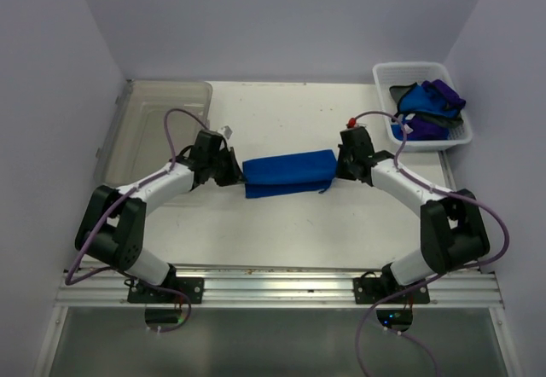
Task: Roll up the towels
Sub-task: Fold the towel
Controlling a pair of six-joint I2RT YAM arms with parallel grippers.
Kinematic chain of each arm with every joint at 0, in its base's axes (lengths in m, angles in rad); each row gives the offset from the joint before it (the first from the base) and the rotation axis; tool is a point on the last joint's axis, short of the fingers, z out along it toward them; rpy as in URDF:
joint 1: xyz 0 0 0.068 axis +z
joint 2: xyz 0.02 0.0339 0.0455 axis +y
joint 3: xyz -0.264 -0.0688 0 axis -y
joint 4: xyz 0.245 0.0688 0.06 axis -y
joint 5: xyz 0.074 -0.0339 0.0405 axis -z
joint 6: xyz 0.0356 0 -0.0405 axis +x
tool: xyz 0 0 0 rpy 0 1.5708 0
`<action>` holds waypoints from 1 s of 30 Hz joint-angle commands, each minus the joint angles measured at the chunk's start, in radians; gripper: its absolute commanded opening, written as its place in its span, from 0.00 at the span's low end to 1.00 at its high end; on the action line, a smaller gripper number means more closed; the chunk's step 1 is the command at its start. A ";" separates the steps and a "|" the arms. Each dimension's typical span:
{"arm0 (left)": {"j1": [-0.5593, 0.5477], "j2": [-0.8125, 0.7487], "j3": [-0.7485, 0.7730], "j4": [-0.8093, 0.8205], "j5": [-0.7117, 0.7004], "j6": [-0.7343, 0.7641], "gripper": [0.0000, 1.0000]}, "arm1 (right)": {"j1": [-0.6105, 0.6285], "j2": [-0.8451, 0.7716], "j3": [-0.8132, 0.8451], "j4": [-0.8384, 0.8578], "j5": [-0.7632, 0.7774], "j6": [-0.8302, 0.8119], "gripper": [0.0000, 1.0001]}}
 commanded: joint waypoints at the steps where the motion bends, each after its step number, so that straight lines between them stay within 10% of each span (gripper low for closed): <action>1: -0.001 -0.002 -0.052 0.058 0.014 -0.018 0.00 | -0.003 0.001 -0.045 0.025 -0.002 0.005 0.00; 11: -0.001 0.066 -0.075 0.090 0.031 -0.027 0.02 | -0.003 0.045 -0.060 0.051 -0.003 0.009 0.05; 18: -0.001 0.008 -0.040 0.041 0.022 -0.024 0.57 | -0.003 -0.033 -0.017 0.013 0.009 -0.011 0.43; 22: -0.008 -0.029 0.031 -0.020 -0.041 -0.015 0.63 | -0.003 -0.016 0.042 0.009 -0.002 -0.028 0.44; 24: -0.022 -0.022 0.051 -0.019 -0.055 -0.017 0.59 | 0.000 0.011 0.073 0.010 -0.031 -0.034 0.29; 28: -0.079 0.081 0.115 0.005 -0.027 -0.035 0.06 | 0.000 0.140 0.163 0.019 -0.060 -0.055 0.00; 30: -0.091 0.124 0.143 0.027 -0.020 -0.040 0.00 | -0.001 0.186 0.196 0.016 -0.069 -0.055 0.00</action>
